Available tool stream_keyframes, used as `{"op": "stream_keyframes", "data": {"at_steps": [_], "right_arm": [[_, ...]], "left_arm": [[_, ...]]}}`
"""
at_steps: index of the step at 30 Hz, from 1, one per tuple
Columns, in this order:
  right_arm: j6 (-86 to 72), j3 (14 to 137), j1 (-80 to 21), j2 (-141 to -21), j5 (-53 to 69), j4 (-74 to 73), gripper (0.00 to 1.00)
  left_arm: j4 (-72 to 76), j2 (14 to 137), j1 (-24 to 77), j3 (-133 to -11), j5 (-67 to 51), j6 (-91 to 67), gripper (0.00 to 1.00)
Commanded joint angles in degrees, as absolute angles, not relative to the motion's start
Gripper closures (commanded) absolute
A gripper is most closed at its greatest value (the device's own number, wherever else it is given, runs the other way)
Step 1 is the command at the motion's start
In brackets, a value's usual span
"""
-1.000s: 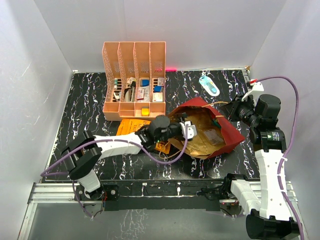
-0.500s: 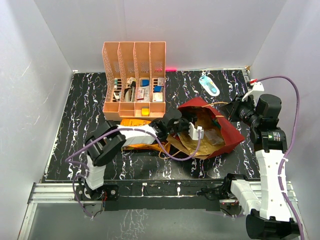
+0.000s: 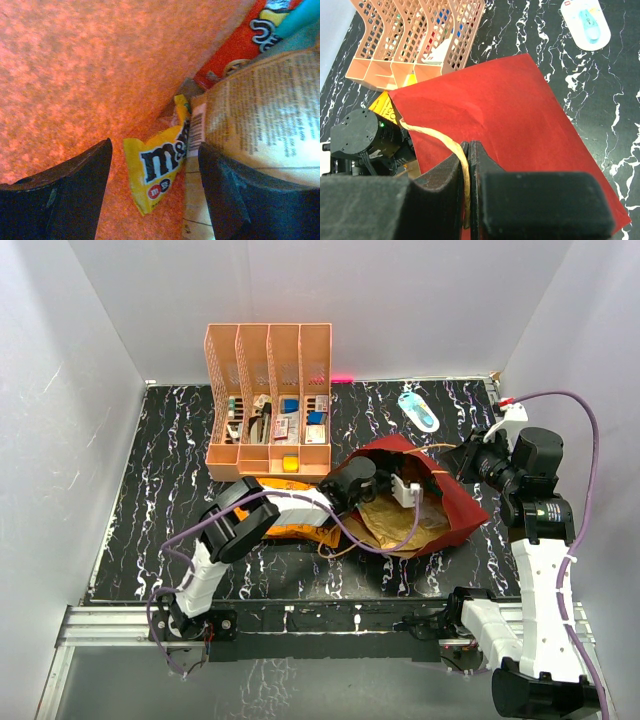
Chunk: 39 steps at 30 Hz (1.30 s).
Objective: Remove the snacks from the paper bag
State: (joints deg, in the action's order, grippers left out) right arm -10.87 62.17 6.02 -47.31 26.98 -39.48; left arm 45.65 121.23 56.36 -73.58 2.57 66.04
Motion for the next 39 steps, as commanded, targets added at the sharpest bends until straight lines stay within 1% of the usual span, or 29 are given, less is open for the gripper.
{"op": "stream_keyframes", "data": {"at_steps": [1, 4, 5, 6, 8, 9, 11, 14, 15, 16, 17, 20, 27, 30, 34, 37, 39], "right_arm": [[-9.92, 65.45, 5.95, -47.24, 26.90, -38.03, 0.92], [-9.71, 65.48, 5.98, -47.15, 26.69, -38.23, 0.92], [-9.67, 65.48, 5.92, -47.11, 26.64, -38.28, 0.92], [-9.65, 65.48, 5.97, -47.10, 26.51, -38.31, 0.92], [-9.58, 65.39, 5.98, -47.04, 26.35, -38.41, 0.92], [-9.58, 65.27, 5.98, -46.96, 26.34, -38.48, 0.92], [-9.58, 64.94, 5.98, -46.74, 26.13, -38.37, 0.92], [-9.58, 64.12, 5.96, -46.48, 25.97, -37.95, 0.92], [-9.58, 63.92, 5.97, -46.49, 25.98, -37.85, 0.92], [-9.65, 63.78, 5.98, -46.56, 25.91, -37.72, 0.92], [-9.65, 63.65, 5.98, -46.62, 25.88, -37.71, 0.92], [-9.67, 63.46, 5.98, -46.67, 25.63, -37.62, 0.92], [-9.20, 62.51, 5.98, -46.24, 24.01, -37.64, 0.92], [-8.96, 61.92, 5.98, -46.14, 23.27, -37.57, 0.92], [-8.96, 61.20, 5.98, -46.22, 23.03, -36.90, 0.92], [-8.95, 60.83, 5.98, -46.39, 22.46, -36.58, 0.93], [-8.86, 60.33, 5.97, -46.41, 22.01, -36.34, 0.92]], "left_arm": [[44.78, 123.53, 55.42, -78.98, 7.22, 67.10, 0.32], [39.78, 125.44, 54.92, -82.65, 7.62, 66.72, 0.34], [38.32, 126.16, 54.80, -83.80, 7.90, 66.47, 0.37], [37.75, 126.62, 54.75, -84.17, 8.08, 66.43, 0.42], [38.89, 126.36, 54.77, -83.00, 7.89, 66.59, 0.58], [39.26, 125.79, 54.82, -82.20, 7.29, 66.12, 0.63], [38.65, 124.34, 55.04, -80.68, 6.42, 65.42, 0.69], [39.81, 121.24, 55.51, -77.23, 5.71, 64.33, 0.80], [40.42, 120.20, 55.75, -75.81, 5.64, 63.73, 0.92], [41.69, 119.15, 56.07, -74.25, 5.70, 63.45, 0.97], [43.45, 118.18, 56.51, -72.49, 5.66, 63.38, 0.99], [47.36, 115.86, 57.74, -68.93, 6.05, 62.49, 1.00], [45.21, 109.56, 60.68, -66.93, 9.97, 54.95, 1.00], [41.63, 105.97, 61.94, -66.79, 10.76, 49.58, 1.00], [37.80, 100.95, 63.99, -64.91, 11.98, 46.75, 1.00], [28.83, 94.90, 65.06, -64.19, 11.85, 41.56, 1.00], [21.97, 90.22, 65.21, -63.82, 10.27, 33.59, 1.00]]}}
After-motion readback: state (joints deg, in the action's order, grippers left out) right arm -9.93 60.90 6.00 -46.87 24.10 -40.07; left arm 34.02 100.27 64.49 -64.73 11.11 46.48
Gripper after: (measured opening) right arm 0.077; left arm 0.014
